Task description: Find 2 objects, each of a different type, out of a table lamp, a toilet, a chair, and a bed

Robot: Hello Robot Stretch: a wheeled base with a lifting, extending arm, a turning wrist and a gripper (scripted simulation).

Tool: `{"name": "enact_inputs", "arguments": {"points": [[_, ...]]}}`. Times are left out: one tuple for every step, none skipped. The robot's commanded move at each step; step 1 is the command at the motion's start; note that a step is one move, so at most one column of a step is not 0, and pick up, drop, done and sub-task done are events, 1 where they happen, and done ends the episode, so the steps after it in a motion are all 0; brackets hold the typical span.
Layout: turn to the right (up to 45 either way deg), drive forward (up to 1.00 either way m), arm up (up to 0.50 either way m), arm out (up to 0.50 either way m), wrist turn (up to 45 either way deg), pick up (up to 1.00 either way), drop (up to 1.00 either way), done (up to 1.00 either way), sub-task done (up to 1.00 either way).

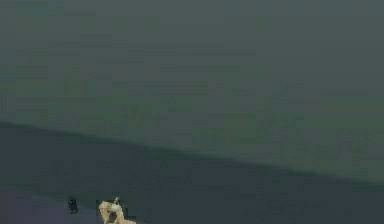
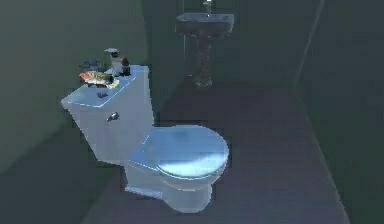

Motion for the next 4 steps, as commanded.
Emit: {"name": "enact_inputs", "arguments": {"points": [[-45.0,0.00,0.00,0.00,0.0,0.00,0.00,0.00,0.00],[-39.0,0.00,0.00,0.00,0.0,0.00,0.00,0.00,0.00],[0.0,0.75,0.00,0.00,0.0,0.00,0.00,0.00,0.00],[-36.0,0.00,0.00,0.00,0.0,0.00,0.00,0.00,0.00]]}}
